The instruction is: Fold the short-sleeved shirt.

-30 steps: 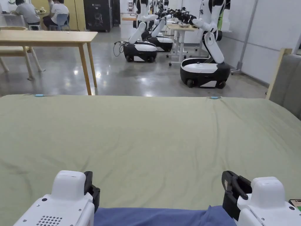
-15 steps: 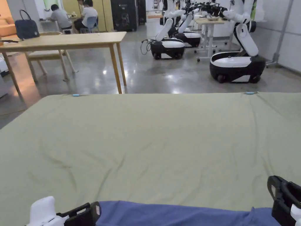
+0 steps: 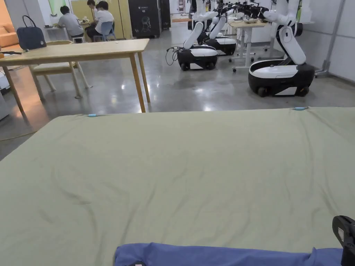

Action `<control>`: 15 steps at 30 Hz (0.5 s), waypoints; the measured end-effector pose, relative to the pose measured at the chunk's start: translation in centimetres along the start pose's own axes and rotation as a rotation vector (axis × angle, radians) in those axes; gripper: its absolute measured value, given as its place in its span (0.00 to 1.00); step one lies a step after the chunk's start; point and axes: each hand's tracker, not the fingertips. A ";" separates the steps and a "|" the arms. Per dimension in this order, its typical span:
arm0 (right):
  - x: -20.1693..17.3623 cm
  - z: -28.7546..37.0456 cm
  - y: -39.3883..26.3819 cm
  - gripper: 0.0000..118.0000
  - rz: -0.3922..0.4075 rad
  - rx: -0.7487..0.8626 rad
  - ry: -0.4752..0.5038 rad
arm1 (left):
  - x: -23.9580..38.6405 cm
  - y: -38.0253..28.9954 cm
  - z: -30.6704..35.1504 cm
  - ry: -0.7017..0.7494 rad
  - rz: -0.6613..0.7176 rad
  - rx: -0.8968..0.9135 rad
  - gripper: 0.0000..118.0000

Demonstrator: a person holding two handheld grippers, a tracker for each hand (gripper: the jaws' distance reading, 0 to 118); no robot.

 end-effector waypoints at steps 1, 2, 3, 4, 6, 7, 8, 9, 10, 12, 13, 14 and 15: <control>0.1 0.0 0.0 0.05 -0.001 -0.001 -0.001 | 0.0 -0.1 0.2 -0.051 -0.002 0.027 0.08; 0.2 0.0 0.0 0.05 -0.002 -0.001 -0.004 | 0.3 0.0 0.6 -0.073 0.013 0.053 0.08; 0.2 0.0 -0.1 0.05 -0.001 -0.002 -0.006 | 0.7 0.1 1.2 -0.055 0.022 0.078 0.08; 0.3 0.0 -0.1 0.05 -0.001 -0.005 -0.008 | 1.3 0.3 2.1 -0.036 -0.015 0.138 0.08; 0.5 0.0 -0.1 0.05 -0.004 -0.011 -0.009 | 2.2 1.0 3.6 0.016 -0.105 0.213 0.07; 0.5 -0.1 -0.2 0.05 -0.006 -0.012 -0.009 | 2.4 1.7 4.3 0.027 -0.120 0.248 0.07; 0.6 -0.1 -0.2 0.05 -0.008 -0.013 -0.008 | 2.4 2.3 5.0 0.011 -0.109 0.248 0.07; 0.6 -0.2 -0.2 0.05 -0.011 -0.013 -0.005 | 2.8 2.7 5.6 0.005 -0.109 0.238 0.07; 0.6 -0.4 -0.3 0.05 -0.013 -0.014 -0.002 | 4.1 2.5 6.0 0.036 -0.166 0.252 0.07; 0.4 -0.7 -0.3 0.05 -0.011 -0.016 0.002 | 6.9 2.2 6.3 0.137 -0.420 0.249 0.07; 0.4 -0.7 -0.3 0.05 -0.010 -0.016 0.002 | 8.8 1.2 6.2 0.157 -0.529 0.255 0.07; 0.4 -0.7 -0.3 0.05 -0.013 -0.014 0.004 | 10.5 0.2 6.1 0.163 -0.628 0.263 0.07; 0.4 -0.7 -0.4 0.05 -0.020 -0.014 0.007 | 12.8 -1.5 5.6 0.159 -0.754 0.255 0.07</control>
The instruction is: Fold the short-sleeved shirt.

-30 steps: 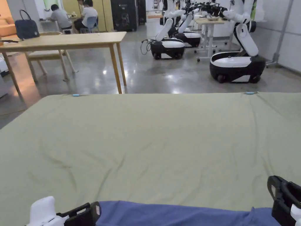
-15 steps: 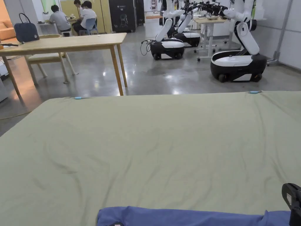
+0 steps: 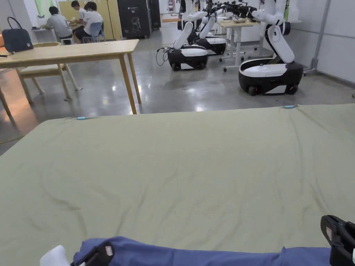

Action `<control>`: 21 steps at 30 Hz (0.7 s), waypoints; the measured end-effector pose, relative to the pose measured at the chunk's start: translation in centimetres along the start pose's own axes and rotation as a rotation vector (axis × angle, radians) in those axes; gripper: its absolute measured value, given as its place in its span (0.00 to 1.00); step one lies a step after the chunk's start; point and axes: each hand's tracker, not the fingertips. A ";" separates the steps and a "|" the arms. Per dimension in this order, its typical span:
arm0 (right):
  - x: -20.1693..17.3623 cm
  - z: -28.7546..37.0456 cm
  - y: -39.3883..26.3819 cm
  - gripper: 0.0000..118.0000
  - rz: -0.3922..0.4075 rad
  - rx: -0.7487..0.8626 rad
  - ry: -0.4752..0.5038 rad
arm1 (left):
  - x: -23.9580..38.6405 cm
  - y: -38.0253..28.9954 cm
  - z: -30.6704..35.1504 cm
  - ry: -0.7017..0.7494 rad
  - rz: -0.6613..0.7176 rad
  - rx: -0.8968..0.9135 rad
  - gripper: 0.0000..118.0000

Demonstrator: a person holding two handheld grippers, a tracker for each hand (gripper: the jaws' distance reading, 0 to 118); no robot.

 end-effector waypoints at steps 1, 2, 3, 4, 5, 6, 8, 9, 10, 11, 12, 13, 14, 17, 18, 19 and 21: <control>0.0 0.0 0.0 0.05 -0.005 -0.001 0.003 | 2.9 0.1 -0.2 -0.023 -0.135 0.000 0.07; 0.1 0.1 -0.1 0.05 -0.005 -0.002 0.004 | 5.7 0.1 -0.5 -0.041 -0.260 -0.001 0.07; 0.2 0.3 -0.3 0.05 -0.003 -0.003 0.004 | 8.9 -0.5 -1.2 -0.049 -0.402 -0.004 0.07; 0.3 0.5 -0.4 0.05 0.000 -0.003 0.002 | 12.0 -1.2 -1.8 -0.059 -0.538 -0.021 0.07; 0.4 0.7 -0.6 0.05 0.001 -0.003 0.000 | 14.6 -2.3 -2.8 -0.071 -0.643 -0.043 0.07; 0.7 0.9 -0.8 0.05 0.000 -0.004 -0.003 | 17.2 -3.8 -4.1 -0.065 -0.743 -0.083 0.07; 1.3 1.4 -1.1 0.05 -0.005 -0.007 -0.013 | 21.0 -7.3 -7.0 -0.014 -0.906 -0.157 0.07; 1.6 1.6 -1.3 0.05 -0.009 -0.009 -0.019 | 22.5 -9.5 -8.5 0.004 -0.984 -0.202 0.07; 1.9 1.9 -1.5 0.05 -0.017 -0.013 -0.027 | 23.5 -11.6 -10.0 0.004 -1.030 -0.246 0.07; 2.3 2.0 -1.5 0.05 -0.030 -0.022 -0.030 | 23.9 -13.1 -11.4 0.010 -1.019 -0.296 0.07; 2.7 2.2 -1.5 0.05 -0.040 -0.029 -0.032 | 23.9 -14.5 -12.8 0.023 -1.000 -0.349 0.07; 3.0 2.3 -1.4 0.05 -0.041 -0.033 -0.032 | 23.8 -15.6 -13.8 0.023 -0.978 -0.390 0.07; 3.3 2.4 -1.4 0.05 -0.035 -0.036 -0.032 | 23.8 -16.5 -14.7 0.046 -0.975 -0.427 0.07; 4.1 2.3 -0.9 0.05 -0.015 -0.051 -0.024 | 23.7 -15.9 -13.8 0.071 -0.931 -0.344 0.16; 4.4 2.2 -0.8 0.05 -0.018 -0.056 -0.017 | 23.6 -14.3 -12.9 0.005 -0.857 -0.338 0.29; 4.5 2.2 -0.8 0.05 -0.021 -0.054 -0.018 | 23.5 -12.8 -12.1 -0.042 -0.784 -0.344 0.59; 4.7 2.2 -0.8 0.05 -0.033 -0.052 -0.010 | 23.1 -9.4 -9.0 -0.092 -0.643 -0.261 0.96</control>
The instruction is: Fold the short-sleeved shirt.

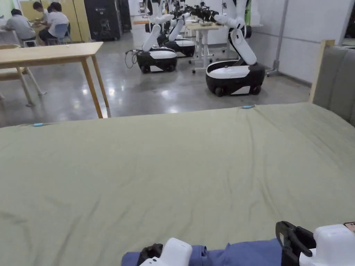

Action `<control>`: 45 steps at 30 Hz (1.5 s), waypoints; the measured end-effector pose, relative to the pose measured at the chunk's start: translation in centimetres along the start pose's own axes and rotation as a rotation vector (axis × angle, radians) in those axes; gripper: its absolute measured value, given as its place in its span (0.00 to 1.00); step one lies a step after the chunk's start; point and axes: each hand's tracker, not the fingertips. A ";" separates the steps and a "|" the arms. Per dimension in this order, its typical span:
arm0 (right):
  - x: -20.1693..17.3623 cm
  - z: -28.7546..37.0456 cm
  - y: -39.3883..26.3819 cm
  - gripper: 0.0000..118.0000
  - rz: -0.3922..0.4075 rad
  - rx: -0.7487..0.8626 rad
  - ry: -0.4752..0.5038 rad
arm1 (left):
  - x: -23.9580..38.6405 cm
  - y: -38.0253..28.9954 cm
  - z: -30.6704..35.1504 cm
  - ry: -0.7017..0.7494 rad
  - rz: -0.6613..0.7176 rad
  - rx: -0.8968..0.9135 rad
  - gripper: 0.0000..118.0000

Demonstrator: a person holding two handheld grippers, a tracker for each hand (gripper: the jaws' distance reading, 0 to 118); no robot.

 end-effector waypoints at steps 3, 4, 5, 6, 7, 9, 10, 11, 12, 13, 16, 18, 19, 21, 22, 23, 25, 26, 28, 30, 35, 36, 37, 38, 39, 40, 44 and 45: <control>0.0 0.1 -0.4 0.05 -0.019 0.005 0.010 | -4.1 0.3 2.9 -0.056 0.253 0.093 0.96; 0.0 0.0 -0.5 0.05 -0.025 0.002 0.016 | -5.8 0.0 3.0 -0.066 0.364 0.079 0.96; 0.0 0.0 -0.7 0.05 -0.029 0.000 0.019 | -7.3 -0.6 2.8 -0.103 0.470 0.060 0.96; 0.1 -0.1 -0.9 0.05 -0.032 -0.003 0.023 | -8.7 -1.4 2.1 -0.177 0.576 0.043 0.95; 0.1 -0.3 -1.0 0.05 -0.035 -0.008 0.027 | -9.4 -1.9 1.0 -0.229 0.668 0.009 0.85; 0.3 -0.4 -1.2 0.05 -0.042 -0.016 0.029 | -9.4 -3.2 -1.3 -0.288 0.692 -0.062 0.36; 0.4 -0.4 -1.2 0.05 -0.046 -0.018 0.030 | -8.8 -3.7 -2.4 -0.277 0.658 -0.100 0.09; 0.6 -0.3 -1.3 0.05 -0.049 -0.019 0.031 | -7.6 -4.1 -3.8 -0.317 0.649 -0.152 0.09; 0.7 -0.2 -1.2 0.05 -0.051 -0.019 0.028 | -6.7 -4.7 -4.8 -0.355 0.663 -0.194 0.09; 0.9 -0.1 -1.2 0.05 -0.053 -0.017 0.022 | -5.4 -5.1 -5.7 -0.413 0.690 -0.219 0.09; 1.7 0.1 -1.2 0.05 -0.064 -0.016 0.005 | -1.7 -5.1 -6.8 -0.478 0.667 -0.208 0.09; 2.1 0.2 -1.0 0.05 -0.072 -0.018 -0.002 | -1.2 -4.8 -7.0 -0.449 0.634 -0.200 0.09; 2.2 0.2 -1.0 0.05 -0.075 -0.019 -0.005 | -1.8 -4.6 -6.7 -0.439 0.640 -0.198 0.09; 2.1 0.2 -0.9 0.05 -0.075 -0.020 -0.003 | -3.0 -4.5 -5.6 -0.418 0.648 -0.186 0.09; 2.0 0.1 -0.9 0.05 -0.076 -0.019 0.001 | -3.6 -4.3 -4.7 -0.374 0.634 -0.161 0.09; 1.8 -0.1 -0.9 0.05 -0.083 -0.019 0.009 | -4.2 -4.0 -3.6 -0.369 0.628 -0.144 0.09; 1.3 -0.8 -0.9 0.05 -0.096 -0.023 0.028 | -5.3 -3.7 -1.6 -0.371 0.644 -0.098 0.09; 0.9 -1.1 -0.9 0.05 -0.098 -0.029 0.037 | -5.7 -3.6 -0.7 -0.367 0.646 -0.076 0.09; 0.0 -1.4 -0.8 0.05 -0.096 -0.034 0.060 | -7.2 -3.5 1.5 -0.330 0.652 0.000 0.10; -0.7 -1.4 -0.7 0.05 -0.097 -0.033 0.081 | -9.1 -4.3 4.0 -0.295 0.662 0.075 0.10; -1.9 -1.5 -0.6 0.05 -0.060 -0.045 0.093 | -15.3 -9.5 7.0 -0.178 0.787 0.063 0.98; -2.1 -1.6 -0.6 0.05 -0.055 -0.050 0.096 | -16.5 -11.0 7.0 -0.176 0.864 0.049 0.98; -2.3 -1.8 -0.6 0.05 -0.054 -0.055 0.099 | -17.5 -12.6 6.9 -0.209 0.958 0.042 0.98; -2.5 -1.9 -0.5 0.05 -0.056 -0.060 0.106 | -18.1 -14.0 6.4 -0.253 1.038 0.038 0.98; -2.6 -2.0 -0.5 0.05 -0.069 -0.069 0.123 | -18.7 -15.2 5.4 -0.302 1.113 0.021 0.98; -2.6 -2.0 -0.5 0.05 -0.087 -0.072 0.137 | -18.9 -16.3 4.4 -0.359 1.174 0.019 0.98; -3.0 -1.9 -0.4 0.05 -0.076 -0.077 0.128 | -18.0 -16.0 1.3 -0.552 1.245 0.125 0.98; -3.0 -1.9 -0.3 0.05 -0.073 -0.077 0.126 | -17.6 -15.7 0.2 -0.611 1.270 0.113 0.98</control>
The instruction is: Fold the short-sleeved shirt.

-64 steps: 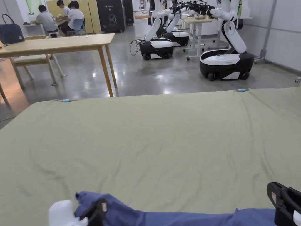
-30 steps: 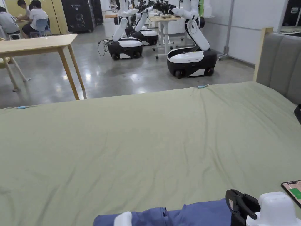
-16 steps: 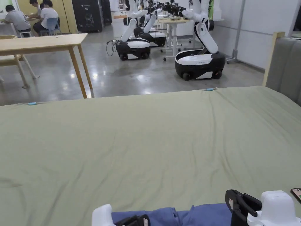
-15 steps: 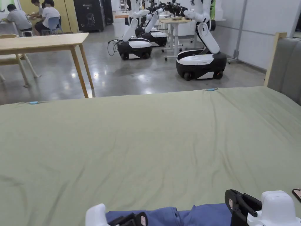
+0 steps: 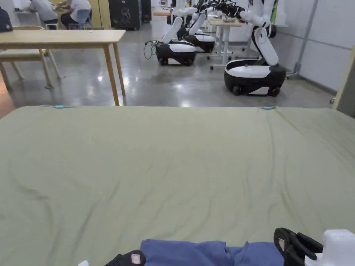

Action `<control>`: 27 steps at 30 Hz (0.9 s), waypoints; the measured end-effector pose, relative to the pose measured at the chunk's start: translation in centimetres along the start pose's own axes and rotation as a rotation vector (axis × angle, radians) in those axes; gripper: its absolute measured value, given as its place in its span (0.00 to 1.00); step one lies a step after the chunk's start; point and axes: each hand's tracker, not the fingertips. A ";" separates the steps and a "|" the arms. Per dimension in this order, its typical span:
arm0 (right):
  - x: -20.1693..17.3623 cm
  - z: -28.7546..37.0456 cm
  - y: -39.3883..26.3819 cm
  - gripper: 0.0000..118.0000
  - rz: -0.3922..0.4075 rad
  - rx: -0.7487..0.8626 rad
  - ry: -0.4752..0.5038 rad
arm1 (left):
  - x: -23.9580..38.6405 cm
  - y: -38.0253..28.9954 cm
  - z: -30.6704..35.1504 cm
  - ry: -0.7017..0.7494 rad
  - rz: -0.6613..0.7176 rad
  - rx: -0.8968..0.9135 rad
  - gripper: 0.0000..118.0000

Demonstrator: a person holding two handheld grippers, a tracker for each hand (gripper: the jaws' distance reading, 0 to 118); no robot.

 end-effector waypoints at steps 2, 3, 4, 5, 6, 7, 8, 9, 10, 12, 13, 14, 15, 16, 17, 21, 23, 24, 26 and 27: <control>0.1 0.2 0.2 0.05 -0.003 0.001 -0.005 | 0.5 -0.5 -2.2 -0.030 0.048 -0.030 0.98; 0.1 0.3 0.2 0.05 -0.006 0.005 -0.008 | 0.9 -0.7 -3.0 -0.011 0.041 -0.034 0.98; 0.3 0.5 0.3 0.05 -0.008 0.008 -0.011 | 1.3 -1.1 -3.5 0.019 0.036 -0.029 0.97; 0.4 0.6 0.3 0.05 -0.008 0.009 -0.016 | 1.1 -1.3 -3.9 0.119 0.029 -0.021 0.93; 0.5 0.7 0.3 0.05 -0.007 0.009 -0.019 | 0.6 -1.4 -4.4 0.207 0.047 -0.053 0.83; 0.6 0.7 0.4 0.05 -0.004 0.008 -0.021 | 0.1 -1.8 -4.5 0.266 0.064 -0.046 0.51; 0.6 0.7 0.4 0.05 0.000 0.004 -0.024 | -0.1 -1.7 -4.0 0.242 0.057 -0.026 0.15; 0.7 0.7 0.4 0.05 0.003 0.002 -0.029 | 0.8 -1.5 -3.7 0.155 0.030 -0.003 0.09; 0.7 0.8 0.5 0.05 0.004 0.003 -0.032 | 1.5 -1.2 -3.0 0.213 -0.017 0.040 0.09; 0.6 0.9 0.8 0.05 0.005 0.008 -0.036 | 2.9 -0.5 -1.5 0.203 -0.094 0.083 0.09; 0.5 1.0 0.9 0.05 0.004 0.011 -0.036 | 3.6 0.2 -0.2 0.203 -0.104 0.114 0.09; 0.4 1.0 1.0 0.05 0.006 0.016 -0.034 | 4.2 1.1 1.3 0.216 -0.118 0.132 0.09; 0.2 1.0 1.1 0.05 0.009 0.021 -0.034 | 4.8 2.1 2.8 0.236 -0.149 0.146 0.09; 0.0 0.9 1.1 0.05 0.012 0.023 -0.032 | 5.7 2.9 4.2 0.296 -0.211 0.177 0.09; -0.1 0.8 1.1 0.05 0.014 0.024 -0.029 | 6.6 3.6 5.5 0.356 -0.284 0.195 0.09; -0.8 0.3 0.7 0.05 0.012 0.007 0.006 | 10.7 4.5 7.7 0.498 -0.523 0.221 0.09; -1.0 0.3 0.4 0.05 0.017 0.003 0.013 | 13.4 3.1 5.7 0.534 -0.654 0.183 0.09; -1.1 0.4 0.3 0.05 0.022 0.001 0.013 | 14.9 2.0 4.0 0.537 -0.737 0.156 0.09; -0.9 0.7 0.1 0.05 0.027 -0.001 0.010 | 17.8 -1.0 -0.5 0.570 -0.892 0.079 0.09; -0.7 0.9 0.0 0.05 0.026 -0.001 0.010 | 18.9 -2.8 -3.2 0.598 -0.978 0.037 0.09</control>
